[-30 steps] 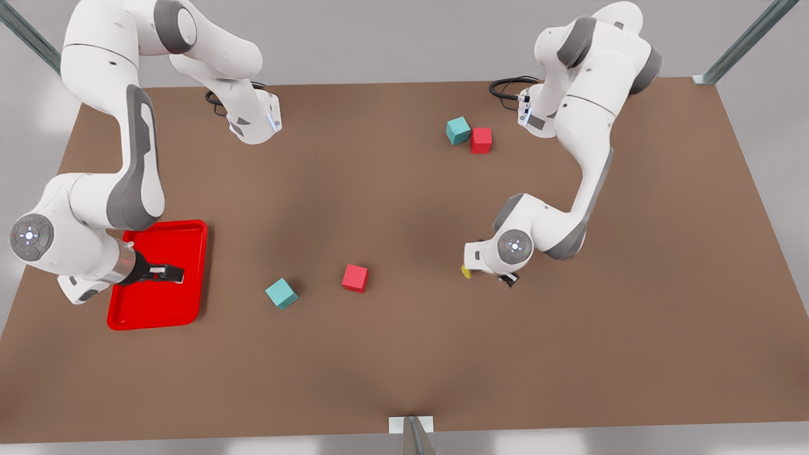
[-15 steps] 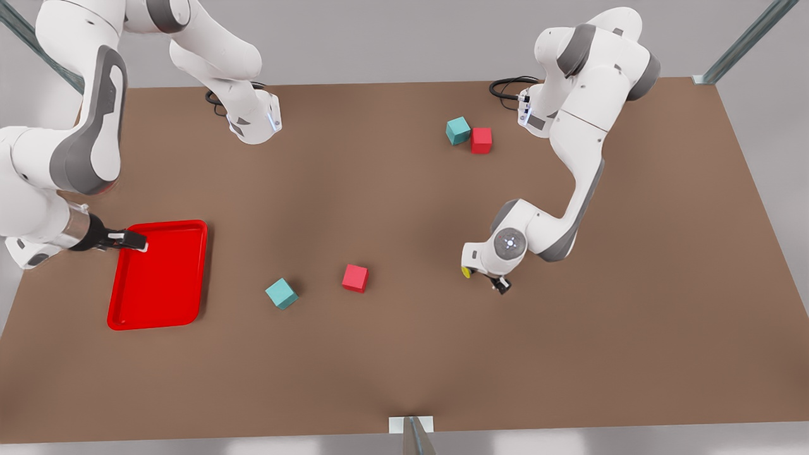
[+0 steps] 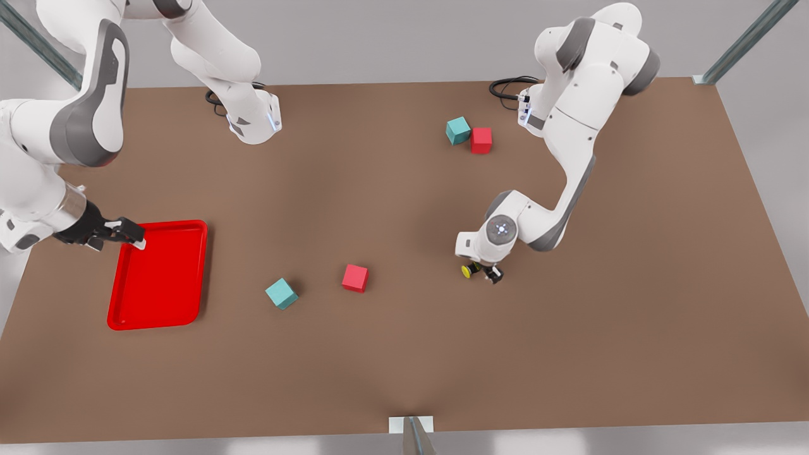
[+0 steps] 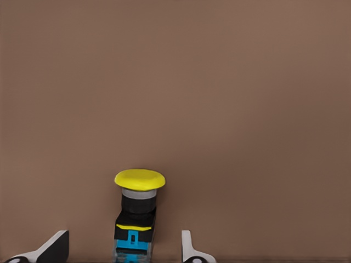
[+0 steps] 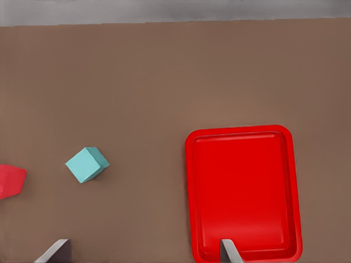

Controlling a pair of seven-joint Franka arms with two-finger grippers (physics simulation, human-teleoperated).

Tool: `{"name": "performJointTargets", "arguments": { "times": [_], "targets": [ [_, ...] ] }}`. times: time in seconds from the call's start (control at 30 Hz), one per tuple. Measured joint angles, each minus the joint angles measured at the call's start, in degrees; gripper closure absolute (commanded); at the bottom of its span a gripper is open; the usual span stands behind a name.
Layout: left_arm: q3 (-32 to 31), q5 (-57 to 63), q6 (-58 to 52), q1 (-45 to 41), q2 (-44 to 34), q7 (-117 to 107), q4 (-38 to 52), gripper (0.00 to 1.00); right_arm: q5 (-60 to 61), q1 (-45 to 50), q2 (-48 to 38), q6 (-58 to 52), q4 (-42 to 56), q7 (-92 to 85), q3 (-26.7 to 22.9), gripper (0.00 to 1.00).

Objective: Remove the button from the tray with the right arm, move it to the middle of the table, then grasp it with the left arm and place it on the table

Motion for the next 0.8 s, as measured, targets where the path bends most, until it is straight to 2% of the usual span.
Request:
{"name": "performJointTargets", "arguments": {
  "times": [0.1, 0.23, 0.53, 0.6, 0.67, 0.7, 0.8],
  "targets": [
    [0.1, 0.0, 0.7, 0.0, 0.4, -0.6, -0.3, 0.02, 0.0, 2.3, 0.1, 0.6, 0.2, 0.2, 1.4, 0.0],
    [0.2, 0.0, 1.6, -0.1, 1.4, -1.3, -0.2, 0.04, -0.1, -0.3, 0.6, 1.1, 0.3, 0.4, 1.4, 0.0],
    [0.4, 0.1, 2.5, -0.1, 2.1, -2.4, 0.0, 0.14, -0.1, 0.4, 1.1, 1.3, 0.0, 0.7, 1.4, 0.0],
    [0.4, 0.2, 2.6, -0.1, 2.3, -2.6, 0.1, 0.22, -0.1, 0.6, 1.3, 1.4, 0.0, 0.8, 1.4, 0.0],
    [0.5, 0.2, 2.7, -0.1, 2.4, -2.8, 0.1, 0.25, -0.1, 0.6, 1.6, 1.4, 0.0, 0.9, 1.5, 0.0],
    [0.5, 0.3, 2.7, 0.0, 2.4, -2.9, 0.1, 0.35, -0.1, 0.6, 1.8, 1.4, 0.1, 0.9, 1.5, 0.0],
    [0.5, 0.4, 2.7, 0.0, 2.4, -3.4, 0.1, 0.51, -0.2, 0.4, 2.7, 1.5, 0.3, 1.0, 1.5, 0.0]
  ]
}}
